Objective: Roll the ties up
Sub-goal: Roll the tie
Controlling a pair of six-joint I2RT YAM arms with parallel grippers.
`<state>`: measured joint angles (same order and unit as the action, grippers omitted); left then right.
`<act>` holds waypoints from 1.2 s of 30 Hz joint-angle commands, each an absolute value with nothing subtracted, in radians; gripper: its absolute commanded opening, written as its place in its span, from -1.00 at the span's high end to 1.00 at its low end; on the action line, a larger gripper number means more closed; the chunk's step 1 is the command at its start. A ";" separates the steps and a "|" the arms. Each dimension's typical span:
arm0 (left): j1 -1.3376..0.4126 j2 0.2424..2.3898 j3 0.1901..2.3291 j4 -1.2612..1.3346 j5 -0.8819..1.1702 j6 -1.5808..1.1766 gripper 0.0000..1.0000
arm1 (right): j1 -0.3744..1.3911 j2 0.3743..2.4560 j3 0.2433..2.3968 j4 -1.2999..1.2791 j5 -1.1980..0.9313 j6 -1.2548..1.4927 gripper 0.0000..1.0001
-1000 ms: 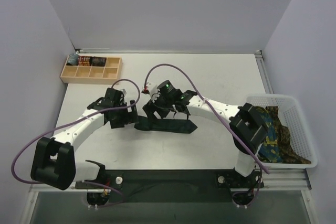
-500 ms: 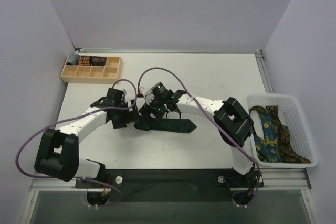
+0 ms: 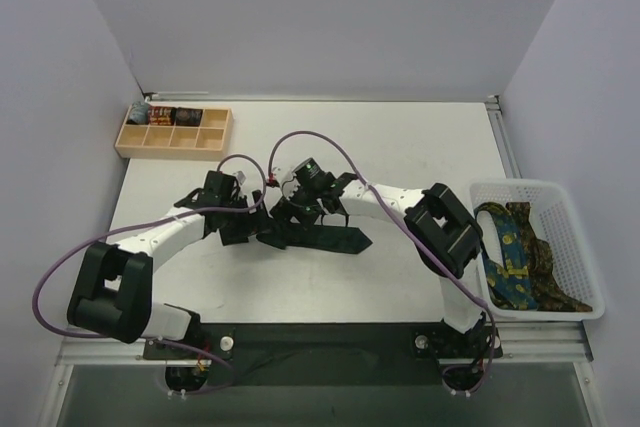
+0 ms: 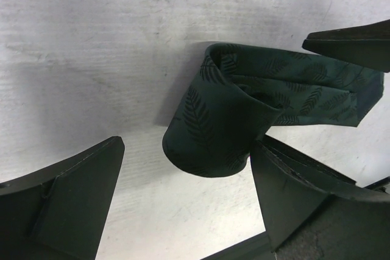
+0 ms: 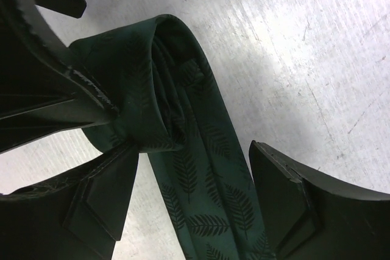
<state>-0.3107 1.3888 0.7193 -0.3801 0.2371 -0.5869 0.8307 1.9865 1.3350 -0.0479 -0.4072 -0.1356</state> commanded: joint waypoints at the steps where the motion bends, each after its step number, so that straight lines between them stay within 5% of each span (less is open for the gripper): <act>1: -0.314 1.399 0.713 -0.262 0.271 -0.595 -0.91 | 0.808 1.991 1.315 -0.026 -0.449 -0.127 -0.48; 20: -0.371 1.437 0.680 -0.097 0.210 -0.689 -0.70 | 0.767 1.967 1.299 0.025 -0.545 -0.095 -0.46; 36: -0.187 1.209 0.684 -0.409 0.043 -0.692 -0.82 | 0.905 2.002 1.442 -0.067 -0.259 -0.152 -0.82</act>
